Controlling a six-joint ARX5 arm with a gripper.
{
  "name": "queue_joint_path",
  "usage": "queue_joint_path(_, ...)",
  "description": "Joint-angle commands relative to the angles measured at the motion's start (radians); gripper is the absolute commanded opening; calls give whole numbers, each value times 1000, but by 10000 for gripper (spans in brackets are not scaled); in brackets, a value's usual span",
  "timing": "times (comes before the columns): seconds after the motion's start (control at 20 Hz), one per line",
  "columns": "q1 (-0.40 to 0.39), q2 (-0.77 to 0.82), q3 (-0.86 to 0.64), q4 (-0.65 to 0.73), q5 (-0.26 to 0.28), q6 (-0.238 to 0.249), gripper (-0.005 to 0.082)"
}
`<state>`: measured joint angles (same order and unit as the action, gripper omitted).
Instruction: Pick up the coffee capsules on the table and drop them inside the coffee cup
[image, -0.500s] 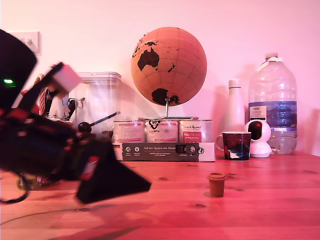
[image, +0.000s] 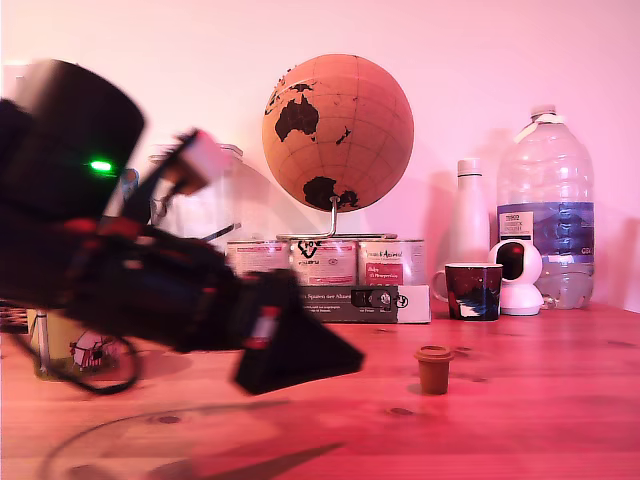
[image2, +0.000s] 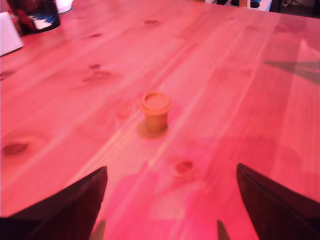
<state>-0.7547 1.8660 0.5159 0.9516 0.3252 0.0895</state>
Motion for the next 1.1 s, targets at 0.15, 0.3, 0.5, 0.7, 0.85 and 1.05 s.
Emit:
queue_joint_path(0.15,-8,72,56,6,-1,8,748)
queue_joint_path(0.3,-9,81,97,-22,-2,8,748)
queue_joint_path(0.5,-10,116,150,-39,-1,8,748)
queue_joint_path(0.7,-14,158,201,-44,0,8,748)
queue_joint_path(0.85,-18,174,246,-92,0,8,748)
queue_joint_path(1.05,-26,205,318,-178,8,5,748)
